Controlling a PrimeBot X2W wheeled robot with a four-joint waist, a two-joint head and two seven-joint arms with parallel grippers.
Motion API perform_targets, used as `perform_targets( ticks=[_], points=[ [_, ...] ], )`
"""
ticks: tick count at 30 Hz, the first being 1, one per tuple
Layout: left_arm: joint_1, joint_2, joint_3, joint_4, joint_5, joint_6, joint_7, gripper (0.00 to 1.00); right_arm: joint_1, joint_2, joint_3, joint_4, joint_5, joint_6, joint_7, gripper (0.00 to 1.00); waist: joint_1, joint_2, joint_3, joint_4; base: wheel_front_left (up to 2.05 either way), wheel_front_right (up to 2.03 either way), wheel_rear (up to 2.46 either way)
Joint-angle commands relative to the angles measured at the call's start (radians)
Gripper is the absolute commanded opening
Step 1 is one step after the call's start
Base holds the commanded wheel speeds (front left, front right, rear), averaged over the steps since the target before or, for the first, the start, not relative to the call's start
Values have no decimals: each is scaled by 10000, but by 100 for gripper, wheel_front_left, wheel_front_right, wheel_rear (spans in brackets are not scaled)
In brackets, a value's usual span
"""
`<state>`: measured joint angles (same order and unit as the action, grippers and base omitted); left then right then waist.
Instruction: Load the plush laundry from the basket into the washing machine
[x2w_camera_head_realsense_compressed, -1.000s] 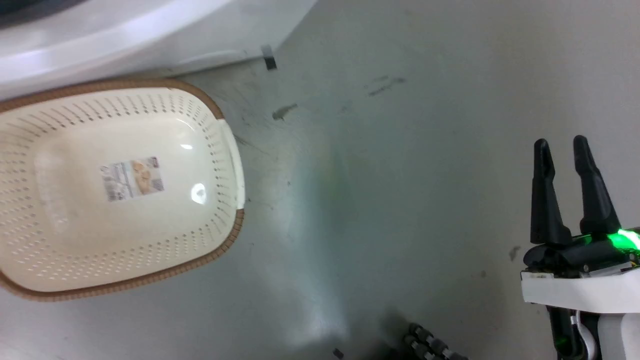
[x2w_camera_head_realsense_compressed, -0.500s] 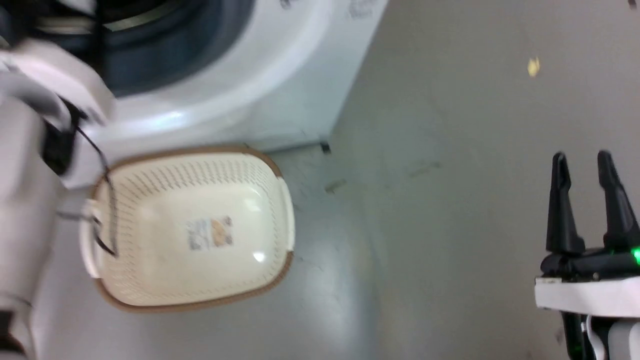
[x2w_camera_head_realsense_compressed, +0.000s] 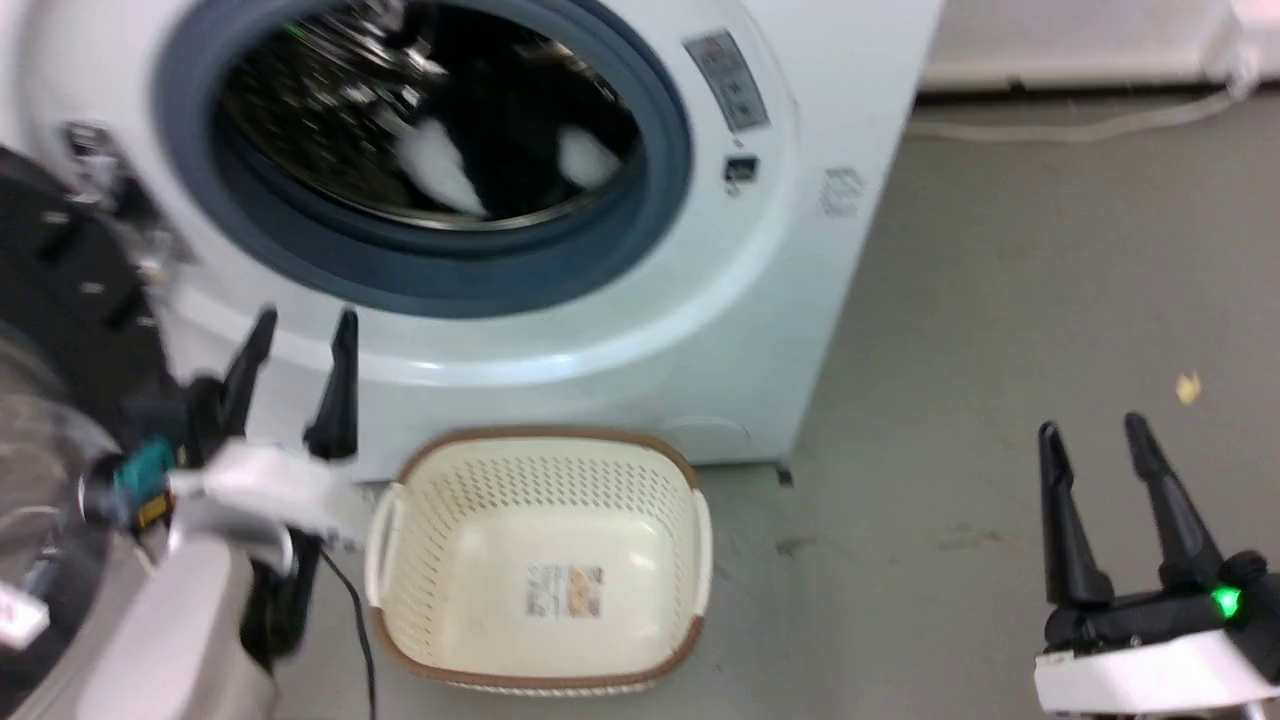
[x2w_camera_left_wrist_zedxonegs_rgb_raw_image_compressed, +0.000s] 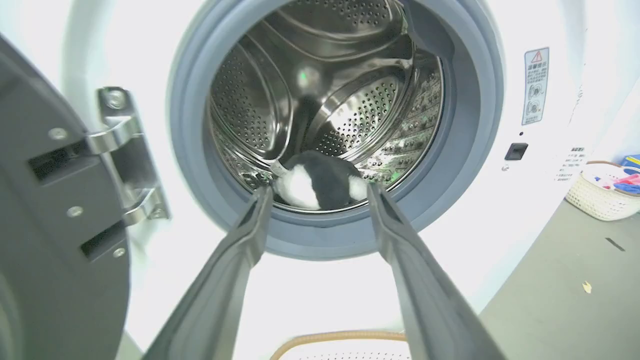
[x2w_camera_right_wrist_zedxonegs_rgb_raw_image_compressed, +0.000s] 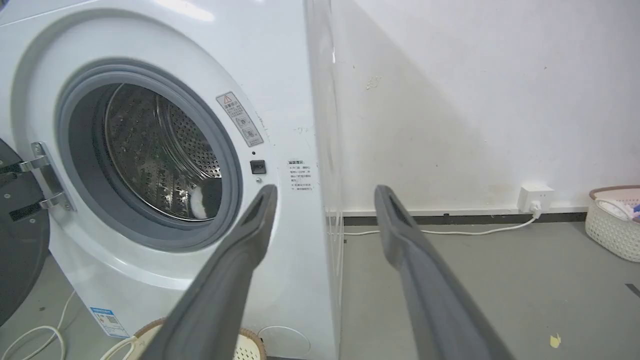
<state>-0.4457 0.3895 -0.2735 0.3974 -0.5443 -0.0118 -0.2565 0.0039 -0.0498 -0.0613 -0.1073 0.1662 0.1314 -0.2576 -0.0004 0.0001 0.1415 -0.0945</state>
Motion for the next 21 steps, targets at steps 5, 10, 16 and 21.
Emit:
perform_targets(
  ticks=[5, 10, 16, 21],
  points=[
    [2030, -635, 585, -1339, 418, 380, -52, 100, 505, -4, 17, 153, -35, -7, -42, 100, 4, -1, -1080, 816, 0, 0, 0],
    [3307, -1088, 796, -2023, 760, 491, -52, 100, 816, -4, 101, 284, -31, -7, -42, 100, 4, -1, -1354, 947, 0, 0, 0],
    [4565, -1469, 898, -2670, 2013, 716, -52, 100, 1059, -4, 207, 454, -154, -7, -42, 100, 4, -1, -1490, 1051, 0, 0, 0],
    [5049, -1777, 928, -2888, 2954, 652, -53, 100, 1178, -4, 250, 562, -364, -7, -42, 100, 4, -1, -1537, 1139, 0, 0, 0]
  ],
)
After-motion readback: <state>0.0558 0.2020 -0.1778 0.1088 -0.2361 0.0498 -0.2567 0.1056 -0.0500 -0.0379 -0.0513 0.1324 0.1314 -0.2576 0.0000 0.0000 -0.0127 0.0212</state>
